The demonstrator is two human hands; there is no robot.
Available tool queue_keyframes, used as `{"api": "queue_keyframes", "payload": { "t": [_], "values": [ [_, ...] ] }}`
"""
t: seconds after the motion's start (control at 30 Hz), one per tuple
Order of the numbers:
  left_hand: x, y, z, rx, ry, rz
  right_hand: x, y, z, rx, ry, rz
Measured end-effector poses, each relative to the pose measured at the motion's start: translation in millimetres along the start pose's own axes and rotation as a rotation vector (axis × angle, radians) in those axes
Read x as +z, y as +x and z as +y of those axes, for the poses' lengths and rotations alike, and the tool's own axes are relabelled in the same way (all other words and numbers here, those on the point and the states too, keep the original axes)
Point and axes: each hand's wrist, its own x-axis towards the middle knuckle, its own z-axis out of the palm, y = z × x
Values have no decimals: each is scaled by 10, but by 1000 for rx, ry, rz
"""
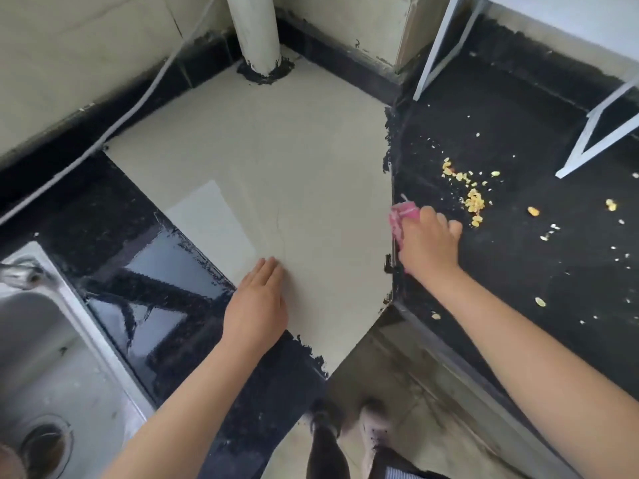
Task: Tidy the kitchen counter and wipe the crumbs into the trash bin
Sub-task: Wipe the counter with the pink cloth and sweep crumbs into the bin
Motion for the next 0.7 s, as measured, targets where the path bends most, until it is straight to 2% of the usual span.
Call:
{"api": "queue_keyframes", "payload": {
  "t": [0.07,0.2,0.33,0.47,0.63,0.7],
  "values": [
    [13,-26,236,-22,-54,-20,-68,120,273,77,-45,-22],
    [73,-104,654,-134,-42,-204,-262,14,399,25,-11,-37],
    [108,-135,860,-178,44,-286,-352,-512,324,-195,28,-38],
    [19,-79,967,-235,87,-380,-108,-1017,267,-383,-13,-131],
    [2,-42,1067,-281,107,-418,149,-980,535,-399,-40,-37],
    [5,-58,1073,-295,98,-423,96,-843,662,-341,-40,-43]
  ]
}}
